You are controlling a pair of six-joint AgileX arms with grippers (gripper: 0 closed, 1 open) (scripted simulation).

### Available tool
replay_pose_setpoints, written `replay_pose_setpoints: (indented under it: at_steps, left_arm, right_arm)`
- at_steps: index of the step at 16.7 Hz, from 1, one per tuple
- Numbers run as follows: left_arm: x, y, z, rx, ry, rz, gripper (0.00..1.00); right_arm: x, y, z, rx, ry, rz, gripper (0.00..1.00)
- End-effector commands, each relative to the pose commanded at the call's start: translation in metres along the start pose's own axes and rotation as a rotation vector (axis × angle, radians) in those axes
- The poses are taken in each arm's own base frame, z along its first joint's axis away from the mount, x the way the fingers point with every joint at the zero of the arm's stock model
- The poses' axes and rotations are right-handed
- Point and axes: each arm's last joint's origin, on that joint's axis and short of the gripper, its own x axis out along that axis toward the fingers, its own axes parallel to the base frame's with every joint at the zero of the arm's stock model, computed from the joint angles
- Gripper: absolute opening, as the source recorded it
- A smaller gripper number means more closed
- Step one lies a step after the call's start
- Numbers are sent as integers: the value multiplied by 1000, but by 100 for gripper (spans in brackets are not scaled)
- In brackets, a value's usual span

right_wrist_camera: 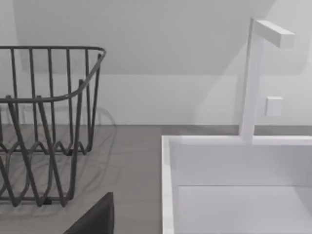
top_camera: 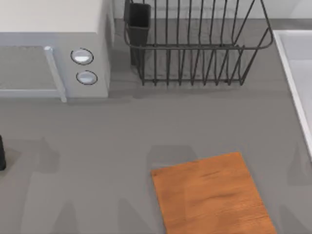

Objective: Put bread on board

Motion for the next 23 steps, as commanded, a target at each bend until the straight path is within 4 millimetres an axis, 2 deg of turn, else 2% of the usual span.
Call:
replay_pose_setpoints:
  at_steps: [3,6,10,14,18,23]
  left_arm:
    - [26,9,25,80,273,-28,100]
    - [71,19,35,148,593,-94,100]
    - [136,34,28,206,964,-221,100]
    - [185,48,18,236,1169,-327,100]
    - [208,56,18,256,1218,-371,100]
    - [208,54,19,261,1215,-374,100]
  right_arm:
    - [0,0,0,0,0,0,100]
    - [0,0,0,0,0,0,100]
    - [0,0,0,0,0,0,100]
    - [0,0,0,0,0,0,100]
    - [0,0,0,0,0,0,100]
    - [0,0,0,0,0,0,100]
